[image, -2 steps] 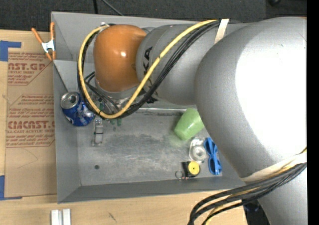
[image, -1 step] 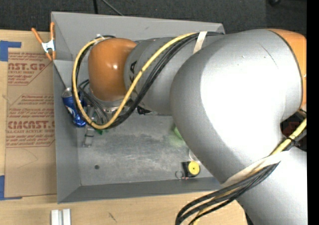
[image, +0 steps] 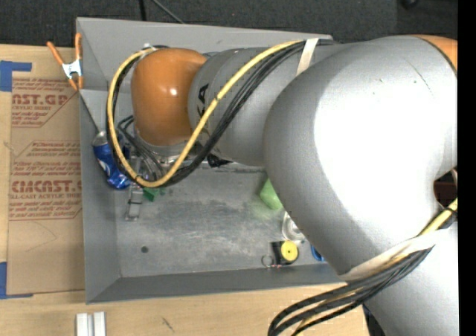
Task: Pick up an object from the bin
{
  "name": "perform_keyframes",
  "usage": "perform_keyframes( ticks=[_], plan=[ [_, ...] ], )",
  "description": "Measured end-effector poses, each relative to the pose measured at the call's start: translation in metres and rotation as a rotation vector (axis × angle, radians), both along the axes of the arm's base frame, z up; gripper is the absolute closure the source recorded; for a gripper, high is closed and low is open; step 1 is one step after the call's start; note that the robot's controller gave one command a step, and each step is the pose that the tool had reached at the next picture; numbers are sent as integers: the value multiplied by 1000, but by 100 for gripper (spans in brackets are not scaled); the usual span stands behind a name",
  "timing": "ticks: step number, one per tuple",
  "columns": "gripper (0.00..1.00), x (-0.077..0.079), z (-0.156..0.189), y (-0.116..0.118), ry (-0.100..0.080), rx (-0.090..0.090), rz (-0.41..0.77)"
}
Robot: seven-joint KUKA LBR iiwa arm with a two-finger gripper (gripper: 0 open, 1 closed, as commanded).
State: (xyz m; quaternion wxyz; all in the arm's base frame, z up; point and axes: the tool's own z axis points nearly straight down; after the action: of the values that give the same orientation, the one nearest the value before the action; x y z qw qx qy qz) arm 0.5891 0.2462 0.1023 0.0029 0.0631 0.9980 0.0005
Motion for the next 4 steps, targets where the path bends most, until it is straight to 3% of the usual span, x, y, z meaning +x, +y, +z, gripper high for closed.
perform_keyframes(
  ticks=[1,2,3,4],
  plan=[
    [0,-8,-2,2,3,2,-56],
    [0,-1,-29,-1,-11,0,-10],
    [0,1,-27,-1,-16,1,-10],
    [100,2,-25,-2,-19,-1,-10]
  ],
)
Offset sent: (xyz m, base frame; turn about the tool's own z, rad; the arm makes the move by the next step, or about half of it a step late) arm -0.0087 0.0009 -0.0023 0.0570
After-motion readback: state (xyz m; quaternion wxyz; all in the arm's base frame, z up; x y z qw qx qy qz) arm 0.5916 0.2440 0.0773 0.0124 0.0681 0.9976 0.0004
